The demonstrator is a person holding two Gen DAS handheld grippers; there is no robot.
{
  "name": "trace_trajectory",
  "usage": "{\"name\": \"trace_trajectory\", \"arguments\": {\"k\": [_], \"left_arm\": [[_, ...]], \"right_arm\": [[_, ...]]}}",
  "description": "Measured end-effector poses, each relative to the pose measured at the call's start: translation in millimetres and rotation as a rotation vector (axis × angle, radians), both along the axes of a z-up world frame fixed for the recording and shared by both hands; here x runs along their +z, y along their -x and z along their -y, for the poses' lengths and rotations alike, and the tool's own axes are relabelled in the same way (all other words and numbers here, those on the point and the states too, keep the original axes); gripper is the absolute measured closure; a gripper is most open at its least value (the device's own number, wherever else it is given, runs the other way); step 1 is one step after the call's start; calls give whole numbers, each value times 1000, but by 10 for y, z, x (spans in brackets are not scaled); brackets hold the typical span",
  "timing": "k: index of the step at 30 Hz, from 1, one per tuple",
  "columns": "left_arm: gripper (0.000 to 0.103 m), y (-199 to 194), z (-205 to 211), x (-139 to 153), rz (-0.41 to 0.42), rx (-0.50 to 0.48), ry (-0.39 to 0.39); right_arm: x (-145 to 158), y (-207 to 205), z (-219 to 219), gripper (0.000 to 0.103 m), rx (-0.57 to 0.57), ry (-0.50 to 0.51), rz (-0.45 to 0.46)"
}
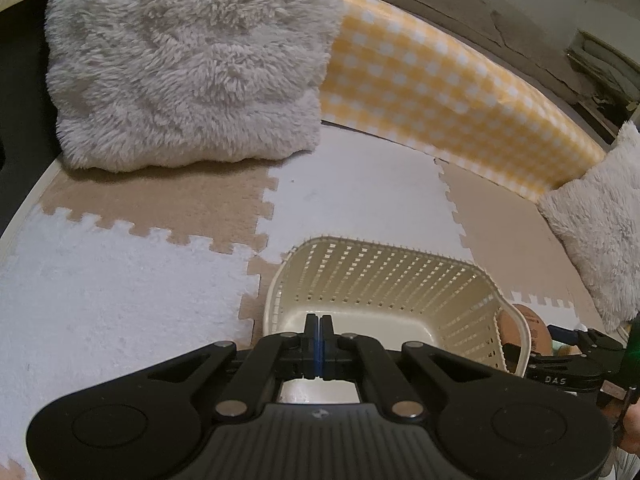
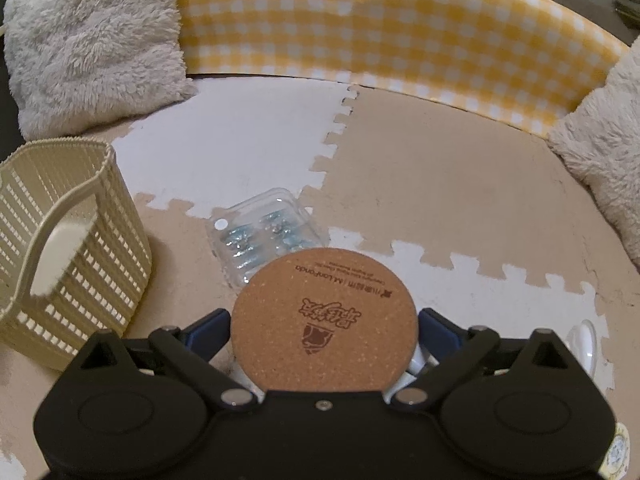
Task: Organize rigid objects
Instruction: 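Lift the cork coaster with the right tool and carry it over the basket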
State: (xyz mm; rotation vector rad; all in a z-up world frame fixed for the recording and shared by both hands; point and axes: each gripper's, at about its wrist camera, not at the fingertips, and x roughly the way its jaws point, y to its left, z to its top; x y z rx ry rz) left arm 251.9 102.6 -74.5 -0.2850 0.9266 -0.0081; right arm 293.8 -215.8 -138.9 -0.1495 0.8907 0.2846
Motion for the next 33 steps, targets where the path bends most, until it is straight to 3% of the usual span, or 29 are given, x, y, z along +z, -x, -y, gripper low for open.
{"name": "trace_trajectory", "arguments": {"k": [10,17,20,23,28,30,33], "left_arm": [[103,47,68,43,21,-31,-64],[102,92,45,93,49,-7,-113],[90,95,3,135,62,18,-120],[90,86,-22,137,59,23,-105],[78,87,16,166,70,3,-110],[64,118,39,223,100,6,-129],[63,137,18,267,127,12,-130]], "right_arm": [[614,93,173,3,-110,-162,169],[953,238,128,3,-86,-258,256],[1008,273,80,3,-75,-273,264],[1041,311,-26,3,-40,-276,270],[1090,381,-170,3,20,-280,282],[1099,398,-187,3,30,-281,283],[1104,410,-182,3,33,-285,282]]}}
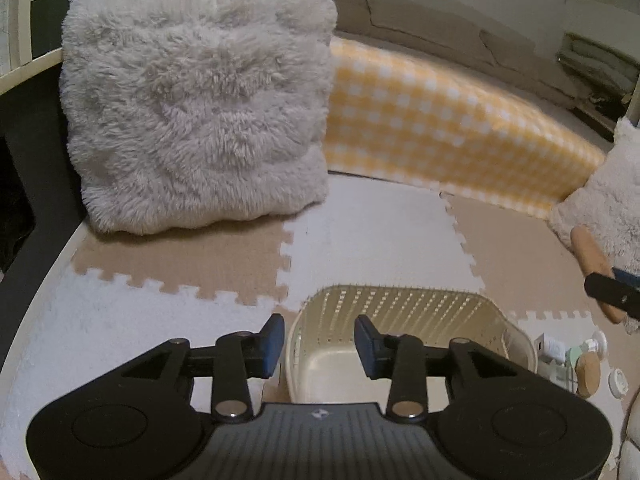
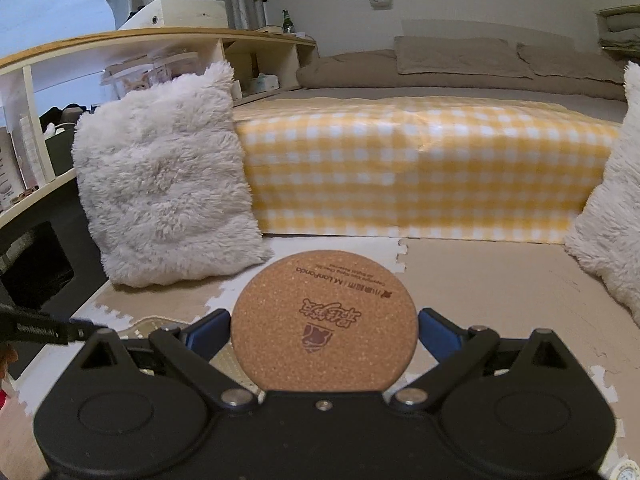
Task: Organize rigid objects
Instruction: 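Lift the cork coaster with the right tool and carry it over the basket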
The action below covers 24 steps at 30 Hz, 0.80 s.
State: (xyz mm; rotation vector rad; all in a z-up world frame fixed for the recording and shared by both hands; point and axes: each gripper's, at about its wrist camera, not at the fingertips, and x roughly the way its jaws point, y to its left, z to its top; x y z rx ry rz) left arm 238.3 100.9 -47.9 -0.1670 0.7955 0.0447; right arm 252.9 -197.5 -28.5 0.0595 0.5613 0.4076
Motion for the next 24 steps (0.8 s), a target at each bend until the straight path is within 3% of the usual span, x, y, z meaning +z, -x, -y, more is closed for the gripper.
{"name": "trace_trajectory", "arguments": {"k": [5,7,8,12,18,21,24], "left_arm": [[68,-90,-73,-127,-80,45,0],[77,-111,-68,-159,-96,35,1],[88,-117,-67,-178,-103,30,3],[98,-159,-88,-259,-138,35,-8],[98,-187,-82,-284,-143,24,-22],[98,-193,-86,-279,-142,21,-23],[99,-195,-86,-279,-141,19,-22]], "right_arm": [[-5,1,-15,3,3,0,-6],[-6,6,-27,3,11,1,-7],[-6,8,-33,3,15,1,-7],[19,11,-64,3,32,-7,-6],[99,55,-163,3,84,-36,-15],[83,32,-322,3,132,-64,-62],[0,8,-576,3,181,-19,-117]]}}
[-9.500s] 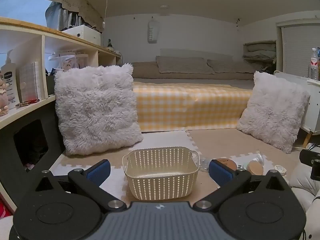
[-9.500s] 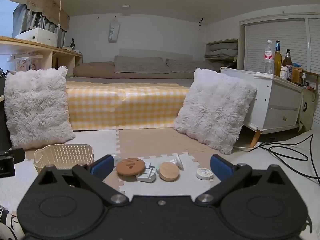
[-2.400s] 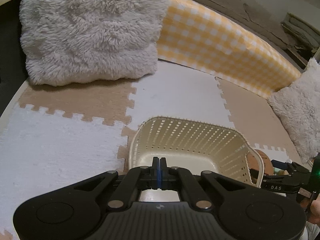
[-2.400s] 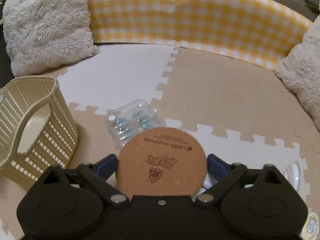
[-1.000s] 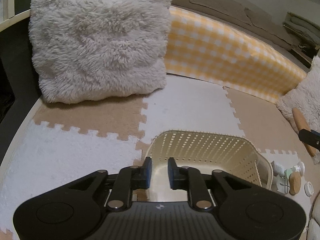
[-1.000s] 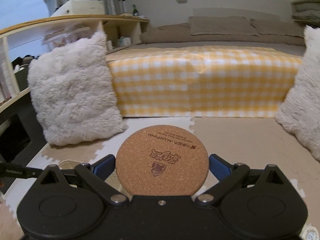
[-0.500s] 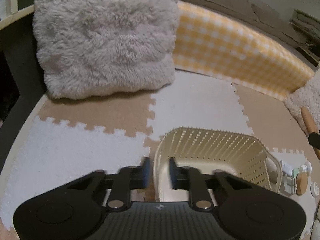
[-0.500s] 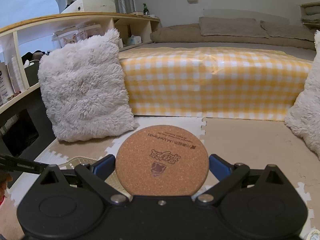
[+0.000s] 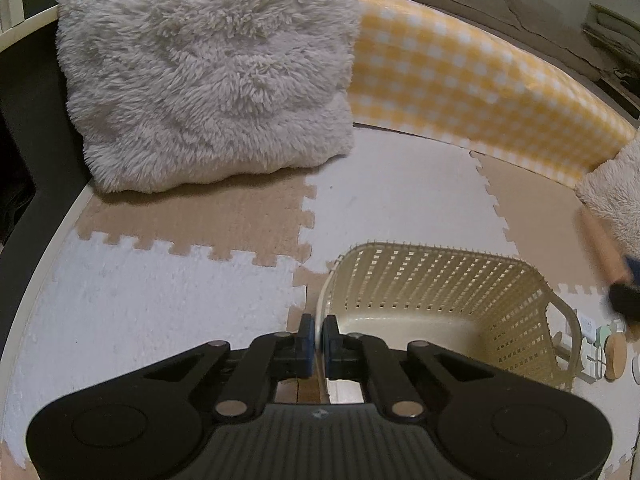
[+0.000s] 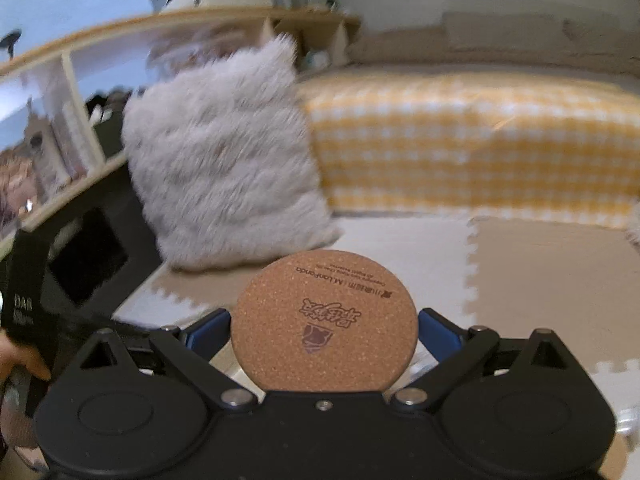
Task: Organize rigid objects
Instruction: 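Lift the cork coaster with the right tool and carry it over the basket, then lower the cork coaster into the basket and open the right tool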
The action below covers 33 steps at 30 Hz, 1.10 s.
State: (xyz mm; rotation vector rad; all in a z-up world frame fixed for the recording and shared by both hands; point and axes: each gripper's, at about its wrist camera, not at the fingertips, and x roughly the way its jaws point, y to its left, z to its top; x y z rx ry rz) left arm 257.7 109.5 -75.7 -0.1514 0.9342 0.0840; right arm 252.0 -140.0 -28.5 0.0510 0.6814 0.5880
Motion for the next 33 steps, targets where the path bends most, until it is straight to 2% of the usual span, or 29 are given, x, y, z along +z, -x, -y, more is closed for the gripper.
{"name": "trace_trajectory", "arguments": {"k": [3,8,19,33], "left_arm": [[99,2,9,0,1,-3,-4],[99,-1,18,3,1,-5,-7],[99,0,41,10,0,-6,-17],[99,11,33,16,1,-8,-13]], "right_arm": [[-97,0,-220,3,47,67,-37],[-240,-35,-385,3,77,122,-89],[-371,-102,-577,3,117,262,-28],[-411,-51,-645,2,148,336,13]]}}
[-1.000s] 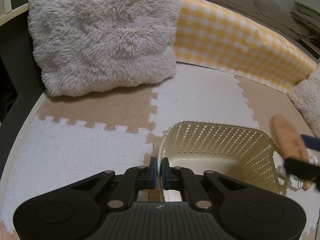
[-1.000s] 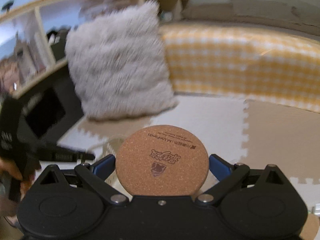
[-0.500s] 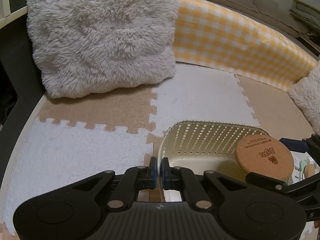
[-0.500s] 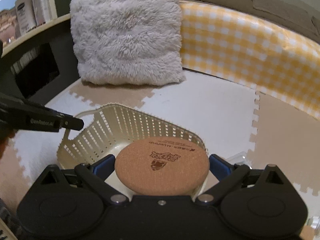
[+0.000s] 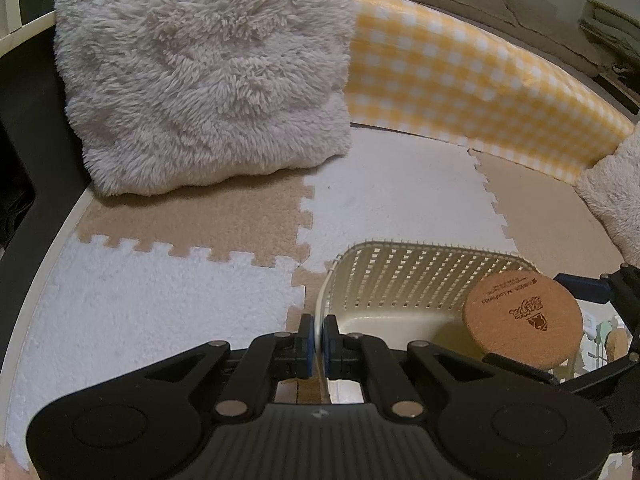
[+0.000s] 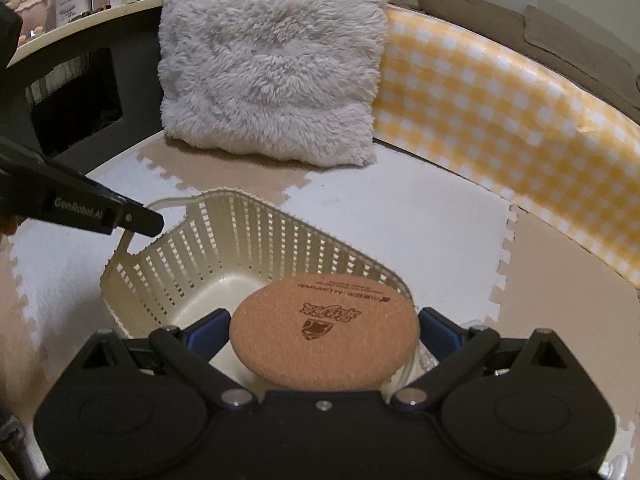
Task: Organize rigid objects
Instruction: 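Lower the cork coaster into the basket and open the right tool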
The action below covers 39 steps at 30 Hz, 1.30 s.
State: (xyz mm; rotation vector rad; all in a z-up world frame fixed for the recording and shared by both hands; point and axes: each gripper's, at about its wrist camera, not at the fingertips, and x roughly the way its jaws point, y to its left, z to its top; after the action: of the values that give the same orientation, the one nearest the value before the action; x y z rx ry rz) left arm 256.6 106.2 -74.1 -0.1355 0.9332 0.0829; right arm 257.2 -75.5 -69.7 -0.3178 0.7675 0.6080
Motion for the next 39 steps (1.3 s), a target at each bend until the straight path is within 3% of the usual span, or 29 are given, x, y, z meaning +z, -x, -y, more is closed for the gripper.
{"name": "trace_trajectory", "arguments": {"k": [21,36,39], "left_arm": [[99,4,9,1,-1,1,4],[99,0,-3,-5,-1,2,11],[99,-1,-8,-7,-2,3,14]], "right_arm": [[58,-9,135,2,-37,-58,-57],[358,68,398,2,-77,-157,-39],[447,76,479,6,-88,-191,-38]]}}
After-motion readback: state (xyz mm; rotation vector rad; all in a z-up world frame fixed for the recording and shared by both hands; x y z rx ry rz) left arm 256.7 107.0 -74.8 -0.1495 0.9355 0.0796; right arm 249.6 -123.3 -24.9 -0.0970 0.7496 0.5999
